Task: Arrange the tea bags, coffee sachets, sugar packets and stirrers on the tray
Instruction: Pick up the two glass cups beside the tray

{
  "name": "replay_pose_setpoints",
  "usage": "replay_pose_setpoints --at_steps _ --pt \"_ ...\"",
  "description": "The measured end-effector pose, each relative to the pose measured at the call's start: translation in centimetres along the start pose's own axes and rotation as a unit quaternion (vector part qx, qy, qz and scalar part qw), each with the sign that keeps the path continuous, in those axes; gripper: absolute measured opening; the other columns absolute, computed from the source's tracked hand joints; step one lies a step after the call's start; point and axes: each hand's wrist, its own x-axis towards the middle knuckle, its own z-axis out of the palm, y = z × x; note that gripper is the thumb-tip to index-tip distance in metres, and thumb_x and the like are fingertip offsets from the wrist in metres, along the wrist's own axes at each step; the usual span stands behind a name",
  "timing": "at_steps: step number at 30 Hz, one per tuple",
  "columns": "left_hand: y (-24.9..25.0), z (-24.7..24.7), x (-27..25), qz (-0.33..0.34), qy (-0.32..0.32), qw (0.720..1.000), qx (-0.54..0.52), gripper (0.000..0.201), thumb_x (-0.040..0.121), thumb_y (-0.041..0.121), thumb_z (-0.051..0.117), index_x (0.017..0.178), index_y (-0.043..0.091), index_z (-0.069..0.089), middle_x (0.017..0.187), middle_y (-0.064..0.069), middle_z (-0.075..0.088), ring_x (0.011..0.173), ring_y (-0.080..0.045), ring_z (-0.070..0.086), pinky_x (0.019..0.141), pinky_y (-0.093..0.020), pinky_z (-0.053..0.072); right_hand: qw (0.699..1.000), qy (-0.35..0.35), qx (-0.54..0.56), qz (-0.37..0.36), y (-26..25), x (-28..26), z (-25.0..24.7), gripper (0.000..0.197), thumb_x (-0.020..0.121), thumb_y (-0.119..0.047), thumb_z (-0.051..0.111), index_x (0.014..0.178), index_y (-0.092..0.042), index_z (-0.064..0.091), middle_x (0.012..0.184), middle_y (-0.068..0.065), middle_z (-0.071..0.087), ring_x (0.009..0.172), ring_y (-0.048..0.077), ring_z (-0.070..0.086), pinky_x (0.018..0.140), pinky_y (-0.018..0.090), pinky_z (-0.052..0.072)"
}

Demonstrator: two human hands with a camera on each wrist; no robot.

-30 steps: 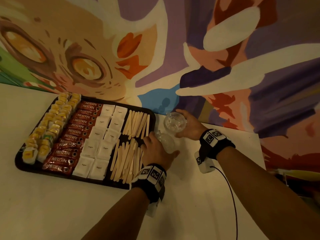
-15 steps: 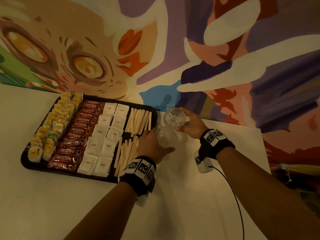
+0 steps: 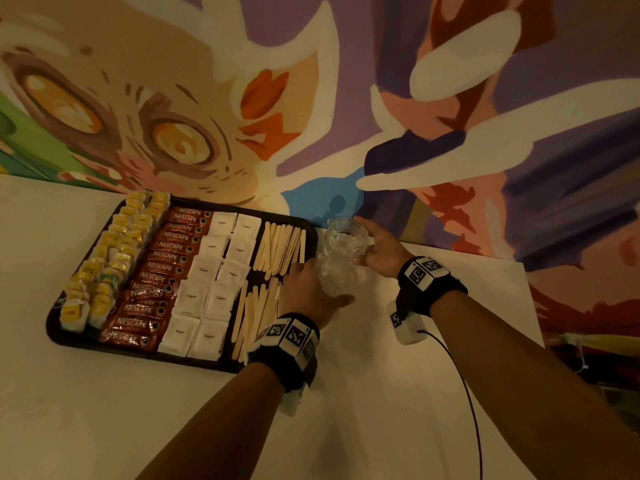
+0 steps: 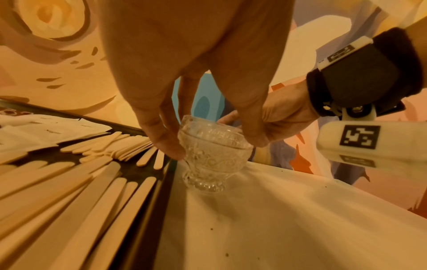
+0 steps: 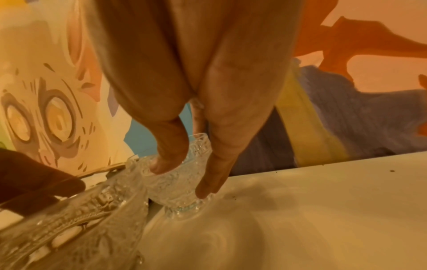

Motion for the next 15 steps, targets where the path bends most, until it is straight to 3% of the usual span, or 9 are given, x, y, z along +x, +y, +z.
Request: replay_pose_setpoints --at_steps 15 --pt "0.15 0.23 -0.42 0.0 0.003 1.0 -0.023 0.08 0.068 0.052 0.078 0.133 0.022 0.045 0.127 0.004 0.053 0.123 -0.02 0.043 0.101 -0.037 0.039 1.0 -0.019 -0.01 -0.001 -0.69 0.66 0.42 0.091 0.077 0.005 0.074 0.151 -0.022 0.029 0.142 0.009 0.048 0.124 0.031 0.055 0.107 0.05 0.044"
